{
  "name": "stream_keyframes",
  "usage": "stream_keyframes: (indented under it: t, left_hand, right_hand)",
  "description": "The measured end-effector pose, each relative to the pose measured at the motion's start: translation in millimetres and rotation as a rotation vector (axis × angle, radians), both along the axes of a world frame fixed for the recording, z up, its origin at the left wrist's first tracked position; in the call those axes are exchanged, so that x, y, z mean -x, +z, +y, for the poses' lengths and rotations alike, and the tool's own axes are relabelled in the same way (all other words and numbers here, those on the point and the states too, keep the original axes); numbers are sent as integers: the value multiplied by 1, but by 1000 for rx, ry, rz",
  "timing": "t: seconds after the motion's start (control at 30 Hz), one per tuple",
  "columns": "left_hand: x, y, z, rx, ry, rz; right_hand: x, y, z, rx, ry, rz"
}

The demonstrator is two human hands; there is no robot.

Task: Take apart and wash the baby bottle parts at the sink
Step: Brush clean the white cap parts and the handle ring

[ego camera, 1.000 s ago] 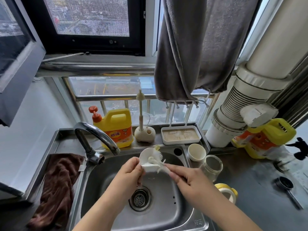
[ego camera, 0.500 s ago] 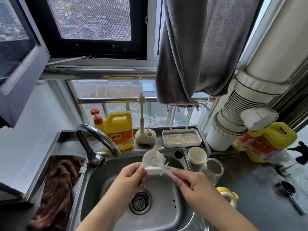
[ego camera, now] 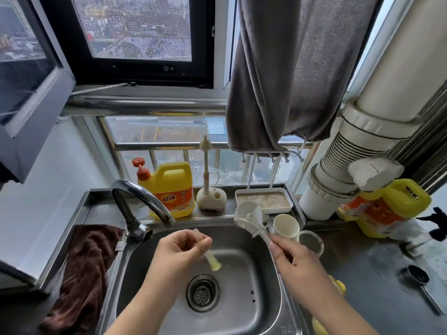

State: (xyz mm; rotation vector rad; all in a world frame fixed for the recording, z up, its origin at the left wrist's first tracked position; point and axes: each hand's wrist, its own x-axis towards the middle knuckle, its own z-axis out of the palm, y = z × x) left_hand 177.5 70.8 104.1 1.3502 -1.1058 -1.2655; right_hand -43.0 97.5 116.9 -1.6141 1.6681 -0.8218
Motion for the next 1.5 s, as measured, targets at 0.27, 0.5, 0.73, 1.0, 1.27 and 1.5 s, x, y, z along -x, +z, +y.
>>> stream_keyframes:
  t: [0.27,0.5,0.73,1.0,1.27,1.5]
  left_hand:
    - [7,-5,0,-82,-189,-74]
    - [13,-15,8,-175,-350,-135]
    - [13,-8,11,-148,-333,14]
    - [5,-6,4,-171,-192,128]
    - [0,4,-17,-135,-83,248]
    - [-1,0,-23,-121,-136,265]
  right_hand:
    - [-7,-2,1,-47,60,-75]
    - [-18,3,-5,-63,40,-99]
    - [-30,-6,-15,-175,61,-189]
    - [-25,1,-27,-86,25,-244]
    - [-21,8,-35,13,146,142]
    - [-19,16,-42,13,173,82]
